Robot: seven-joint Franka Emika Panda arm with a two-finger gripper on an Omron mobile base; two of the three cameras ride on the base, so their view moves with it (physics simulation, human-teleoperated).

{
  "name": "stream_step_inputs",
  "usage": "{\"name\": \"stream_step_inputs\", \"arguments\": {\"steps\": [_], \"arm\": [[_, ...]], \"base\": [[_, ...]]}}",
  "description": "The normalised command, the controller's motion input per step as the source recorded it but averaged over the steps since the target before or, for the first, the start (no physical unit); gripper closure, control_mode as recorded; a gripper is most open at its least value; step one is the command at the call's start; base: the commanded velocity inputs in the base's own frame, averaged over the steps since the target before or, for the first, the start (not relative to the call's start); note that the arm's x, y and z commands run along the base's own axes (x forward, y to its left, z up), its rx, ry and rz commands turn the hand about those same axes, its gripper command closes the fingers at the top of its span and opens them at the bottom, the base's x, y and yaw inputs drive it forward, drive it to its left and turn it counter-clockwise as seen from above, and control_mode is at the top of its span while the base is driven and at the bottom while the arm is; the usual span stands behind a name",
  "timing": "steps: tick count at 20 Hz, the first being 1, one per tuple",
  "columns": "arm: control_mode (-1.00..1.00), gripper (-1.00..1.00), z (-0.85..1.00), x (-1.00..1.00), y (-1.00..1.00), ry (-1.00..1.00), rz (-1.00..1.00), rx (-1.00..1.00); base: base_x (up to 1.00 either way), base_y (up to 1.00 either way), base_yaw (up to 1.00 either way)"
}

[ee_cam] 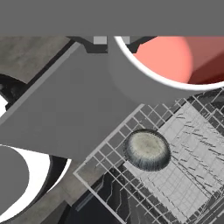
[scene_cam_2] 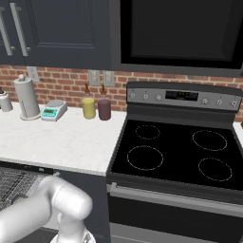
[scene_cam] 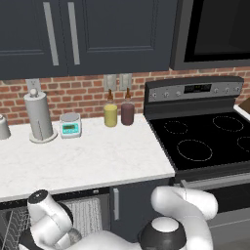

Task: Pick up the cup and bowl from the counter, place them in the dishwasher, and close the dishwasher door.

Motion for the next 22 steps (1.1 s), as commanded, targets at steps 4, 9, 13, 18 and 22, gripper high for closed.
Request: {"name": "stream_step_inputs", "arguments": {"steps": [4, 9, 13, 18, 22], "arm": [[-1.00, 1.00, -0.31, 0.24, 0.22, 0.11, 0.00, -0.10], [-1.00, 1.00, -0.23, 0.40, -0.04, 0.07, 0.00, -0.05], [-1.00, 1.00, -0.20, 0.22, -0.19, 0.00, -0.03, 0.00], [-1.00, 1.00, -0.29, 0.05, 0.00, 0.00, -0.01, 0.00], [-1.00, 1.00, -0.59, 0.00, 0.00, 0.00, 0.00, 0.00]], "base": [[0.00, 0.00, 0.00], [0.00, 0.00, 0.00], [0.00, 0.00, 0.00], [0.00, 0.00, 0.00], [0.00, 0.00, 0.00]]}}
